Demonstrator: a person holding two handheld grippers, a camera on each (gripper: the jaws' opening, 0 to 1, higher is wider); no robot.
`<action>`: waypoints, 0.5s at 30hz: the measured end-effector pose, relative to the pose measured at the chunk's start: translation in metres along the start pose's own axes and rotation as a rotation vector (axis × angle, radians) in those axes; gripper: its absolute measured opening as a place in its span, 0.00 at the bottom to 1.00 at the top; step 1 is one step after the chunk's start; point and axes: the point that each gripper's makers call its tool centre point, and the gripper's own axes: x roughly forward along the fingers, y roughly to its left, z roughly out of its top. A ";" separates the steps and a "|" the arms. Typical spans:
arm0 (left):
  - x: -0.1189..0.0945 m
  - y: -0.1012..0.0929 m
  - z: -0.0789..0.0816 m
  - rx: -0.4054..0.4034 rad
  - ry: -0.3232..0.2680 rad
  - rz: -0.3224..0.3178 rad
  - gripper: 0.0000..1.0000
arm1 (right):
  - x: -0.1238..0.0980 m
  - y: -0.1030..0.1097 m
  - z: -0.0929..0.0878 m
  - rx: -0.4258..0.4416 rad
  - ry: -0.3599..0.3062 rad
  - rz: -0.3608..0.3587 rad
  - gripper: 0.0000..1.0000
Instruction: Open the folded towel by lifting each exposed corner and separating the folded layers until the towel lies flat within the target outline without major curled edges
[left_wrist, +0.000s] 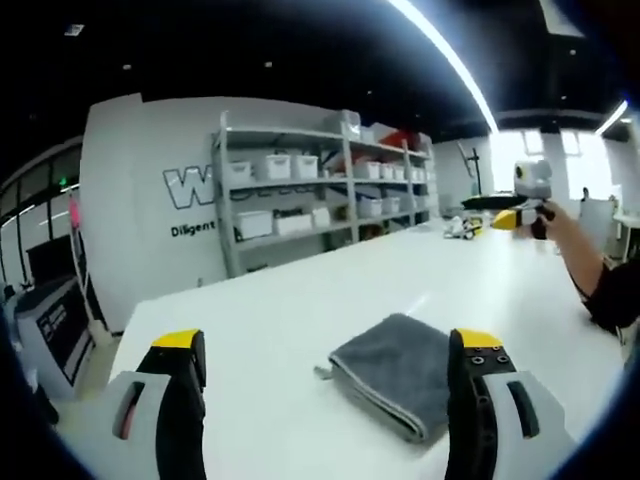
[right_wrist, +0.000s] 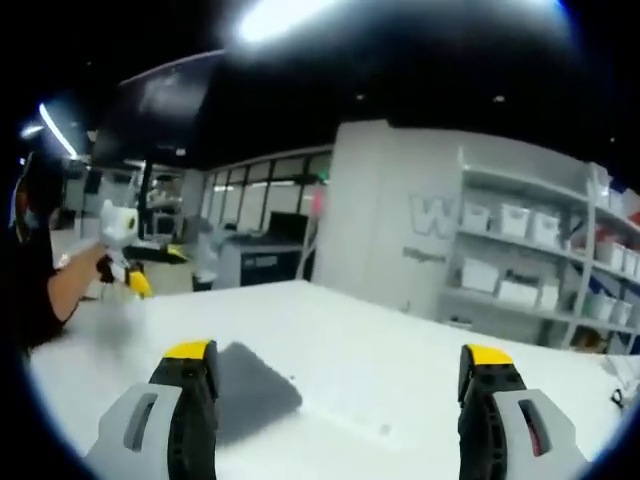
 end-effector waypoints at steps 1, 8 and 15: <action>0.002 0.001 -0.002 0.001 0.007 -0.001 0.99 | 0.002 0.001 -0.002 -0.005 0.005 0.002 1.00; 0.002 0.013 -0.007 -0.032 0.025 -0.005 0.98 | 0.004 0.002 -0.008 -0.012 0.029 0.004 1.00; 0.010 0.002 -0.016 -0.101 0.037 -0.080 0.99 | 0.006 0.006 -0.014 0.011 0.037 0.005 1.00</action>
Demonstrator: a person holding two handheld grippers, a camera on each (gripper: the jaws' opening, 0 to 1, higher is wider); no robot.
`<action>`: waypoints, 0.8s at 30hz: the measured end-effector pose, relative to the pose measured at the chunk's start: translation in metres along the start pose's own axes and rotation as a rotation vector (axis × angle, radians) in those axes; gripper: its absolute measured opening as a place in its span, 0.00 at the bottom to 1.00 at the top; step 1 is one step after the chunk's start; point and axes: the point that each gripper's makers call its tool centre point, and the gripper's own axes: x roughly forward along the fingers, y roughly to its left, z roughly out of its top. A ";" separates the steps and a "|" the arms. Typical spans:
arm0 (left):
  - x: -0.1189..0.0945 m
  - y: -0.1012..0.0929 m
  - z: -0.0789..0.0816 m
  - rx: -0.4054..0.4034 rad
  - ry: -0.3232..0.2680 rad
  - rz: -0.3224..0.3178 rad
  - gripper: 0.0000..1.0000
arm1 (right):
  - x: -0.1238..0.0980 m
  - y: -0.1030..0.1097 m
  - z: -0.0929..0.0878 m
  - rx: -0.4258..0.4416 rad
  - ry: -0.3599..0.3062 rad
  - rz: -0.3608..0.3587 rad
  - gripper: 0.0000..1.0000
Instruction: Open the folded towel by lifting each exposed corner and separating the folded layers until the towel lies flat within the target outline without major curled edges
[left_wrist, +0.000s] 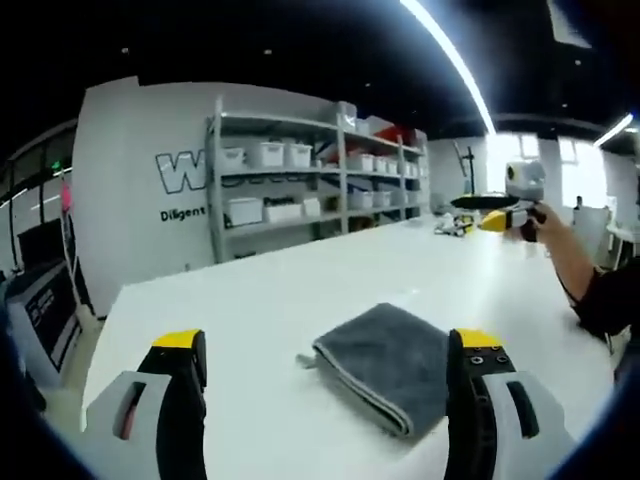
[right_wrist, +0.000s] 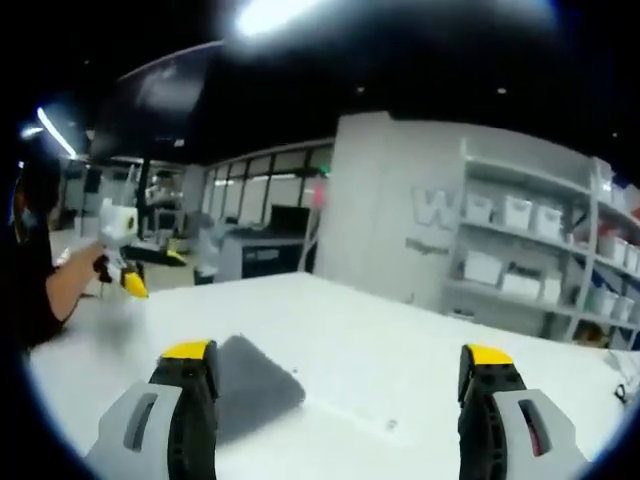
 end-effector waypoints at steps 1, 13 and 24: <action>0.000 -0.001 -0.001 -0.008 0.001 -0.006 0.99 | 0.001 0.001 -0.003 -0.001 0.010 0.001 1.00; 0.008 -0.012 -0.031 -0.045 0.073 -0.052 0.98 | 0.006 0.006 -0.023 0.033 0.058 0.010 1.00; 0.008 -0.014 -0.041 -0.035 0.108 -0.031 0.99 | 0.018 0.029 -0.041 0.063 0.096 0.026 1.00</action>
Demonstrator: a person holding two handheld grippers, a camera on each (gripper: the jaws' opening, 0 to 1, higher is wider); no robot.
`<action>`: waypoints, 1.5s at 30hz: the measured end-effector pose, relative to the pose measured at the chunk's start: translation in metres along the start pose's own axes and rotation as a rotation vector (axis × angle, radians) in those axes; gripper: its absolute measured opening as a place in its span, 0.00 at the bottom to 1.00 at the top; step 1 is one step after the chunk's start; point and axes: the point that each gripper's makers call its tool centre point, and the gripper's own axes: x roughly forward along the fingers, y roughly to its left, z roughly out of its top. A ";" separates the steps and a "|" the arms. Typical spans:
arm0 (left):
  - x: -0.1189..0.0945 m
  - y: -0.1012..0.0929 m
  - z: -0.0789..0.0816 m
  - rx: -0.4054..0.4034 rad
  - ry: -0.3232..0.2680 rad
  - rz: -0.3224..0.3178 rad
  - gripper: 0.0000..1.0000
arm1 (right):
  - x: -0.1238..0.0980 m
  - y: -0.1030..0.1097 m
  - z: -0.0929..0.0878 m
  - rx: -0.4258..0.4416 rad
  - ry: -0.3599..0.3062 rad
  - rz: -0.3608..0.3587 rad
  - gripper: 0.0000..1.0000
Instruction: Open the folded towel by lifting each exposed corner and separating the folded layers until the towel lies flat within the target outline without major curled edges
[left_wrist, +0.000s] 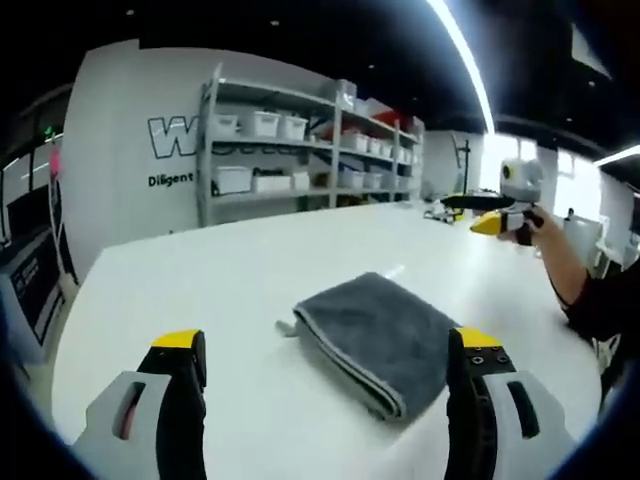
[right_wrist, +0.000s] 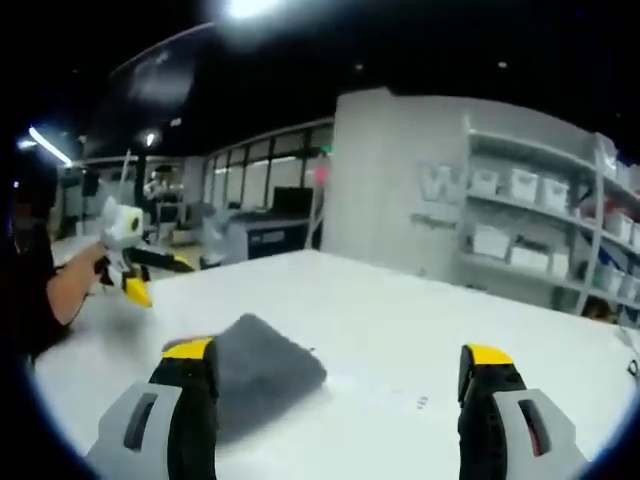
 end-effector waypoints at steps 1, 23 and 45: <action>0.000 0.000 -0.001 -0.001 0.002 0.000 0.99 | 0.000 0.002 -0.002 0.001 0.005 0.007 1.00; 0.006 -0.013 -0.027 -0.053 0.060 -0.020 0.96 | 0.013 0.013 -0.032 0.080 0.078 0.069 1.00; 0.018 -0.035 -0.055 -0.083 0.135 -0.081 0.90 | 0.029 0.039 -0.059 0.116 0.142 0.110 1.00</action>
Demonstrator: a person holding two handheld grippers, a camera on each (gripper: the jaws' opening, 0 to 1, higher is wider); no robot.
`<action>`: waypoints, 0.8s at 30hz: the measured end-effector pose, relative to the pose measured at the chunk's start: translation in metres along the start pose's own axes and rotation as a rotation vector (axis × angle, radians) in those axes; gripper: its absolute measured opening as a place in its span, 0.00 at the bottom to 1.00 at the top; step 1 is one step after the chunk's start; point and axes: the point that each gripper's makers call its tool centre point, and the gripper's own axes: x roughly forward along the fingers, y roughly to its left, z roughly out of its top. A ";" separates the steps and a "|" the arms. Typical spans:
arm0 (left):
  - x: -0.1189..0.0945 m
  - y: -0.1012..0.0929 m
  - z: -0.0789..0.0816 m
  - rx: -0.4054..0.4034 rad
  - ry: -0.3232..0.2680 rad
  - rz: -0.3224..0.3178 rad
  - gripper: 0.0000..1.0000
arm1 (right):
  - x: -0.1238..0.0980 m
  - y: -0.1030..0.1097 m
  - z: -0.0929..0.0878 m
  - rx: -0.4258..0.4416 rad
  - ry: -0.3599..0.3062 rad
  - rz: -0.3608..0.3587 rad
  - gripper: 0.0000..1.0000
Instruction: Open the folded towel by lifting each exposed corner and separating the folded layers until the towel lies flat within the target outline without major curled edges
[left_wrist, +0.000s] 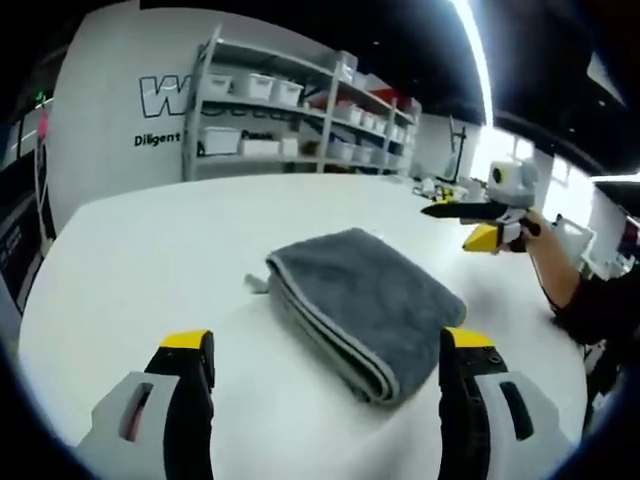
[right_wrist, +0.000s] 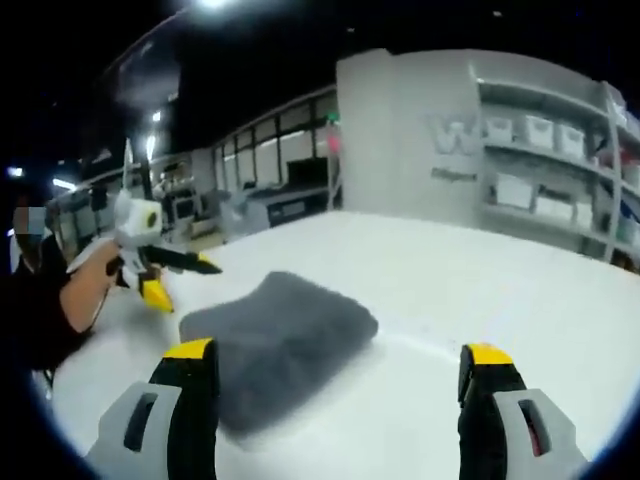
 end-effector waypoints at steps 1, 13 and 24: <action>0.000 0.000 -0.001 0.000 0.002 -0.003 0.89 | 0.001 0.002 -0.003 0.001 0.010 0.002 1.00; 0.006 -0.011 -0.010 -0.013 0.026 -0.066 0.77 | 0.004 0.016 -0.019 0.028 0.051 0.027 1.00; 0.014 -0.010 -0.014 -0.079 0.025 -0.107 0.60 | 0.007 0.031 -0.029 0.029 0.074 0.082 0.99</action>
